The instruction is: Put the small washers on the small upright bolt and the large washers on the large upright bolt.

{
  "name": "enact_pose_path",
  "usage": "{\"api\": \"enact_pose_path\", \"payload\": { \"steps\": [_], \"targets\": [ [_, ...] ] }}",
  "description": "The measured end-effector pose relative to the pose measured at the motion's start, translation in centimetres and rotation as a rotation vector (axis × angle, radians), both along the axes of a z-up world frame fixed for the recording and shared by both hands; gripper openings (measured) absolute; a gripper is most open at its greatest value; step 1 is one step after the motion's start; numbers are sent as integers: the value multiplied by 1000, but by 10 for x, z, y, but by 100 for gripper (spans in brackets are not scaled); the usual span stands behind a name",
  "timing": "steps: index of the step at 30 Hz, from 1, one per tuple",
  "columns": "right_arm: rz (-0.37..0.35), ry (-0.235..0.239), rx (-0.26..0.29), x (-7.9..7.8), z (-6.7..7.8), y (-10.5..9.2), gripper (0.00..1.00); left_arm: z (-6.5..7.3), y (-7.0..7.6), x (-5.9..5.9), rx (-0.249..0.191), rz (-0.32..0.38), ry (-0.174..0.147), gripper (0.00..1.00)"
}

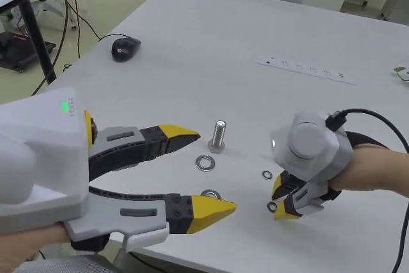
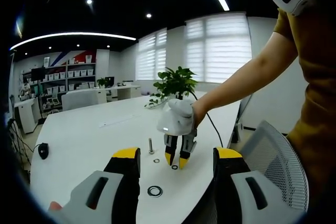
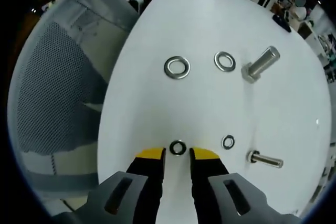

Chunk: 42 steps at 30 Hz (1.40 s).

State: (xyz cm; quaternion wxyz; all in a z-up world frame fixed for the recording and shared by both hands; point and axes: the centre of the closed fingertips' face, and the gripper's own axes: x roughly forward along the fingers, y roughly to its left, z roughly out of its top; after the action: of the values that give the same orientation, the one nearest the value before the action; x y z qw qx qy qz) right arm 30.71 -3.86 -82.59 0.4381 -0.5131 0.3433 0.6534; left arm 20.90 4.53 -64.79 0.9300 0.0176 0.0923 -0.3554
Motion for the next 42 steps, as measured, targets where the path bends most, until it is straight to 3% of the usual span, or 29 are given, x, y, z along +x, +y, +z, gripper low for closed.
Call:
{"api": "enact_pose_path", "payload": {
  "steps": [22,30,34,42],
  "targets": [
    [-31,-33,-3,-3,0,2,14,-2,3,-1,5,3,4,55],
    [-32,-8,8,-2,0,2,12,-4,0,-2,11,-5,13,54],
    [-27,-21,-5,4,3,-3,12,-5,-1,-1,14,-8,18,54],
    [-73,-49,17,32,24,-14,12,-6,-4,1,18,-19,19,54]
  ]
}}
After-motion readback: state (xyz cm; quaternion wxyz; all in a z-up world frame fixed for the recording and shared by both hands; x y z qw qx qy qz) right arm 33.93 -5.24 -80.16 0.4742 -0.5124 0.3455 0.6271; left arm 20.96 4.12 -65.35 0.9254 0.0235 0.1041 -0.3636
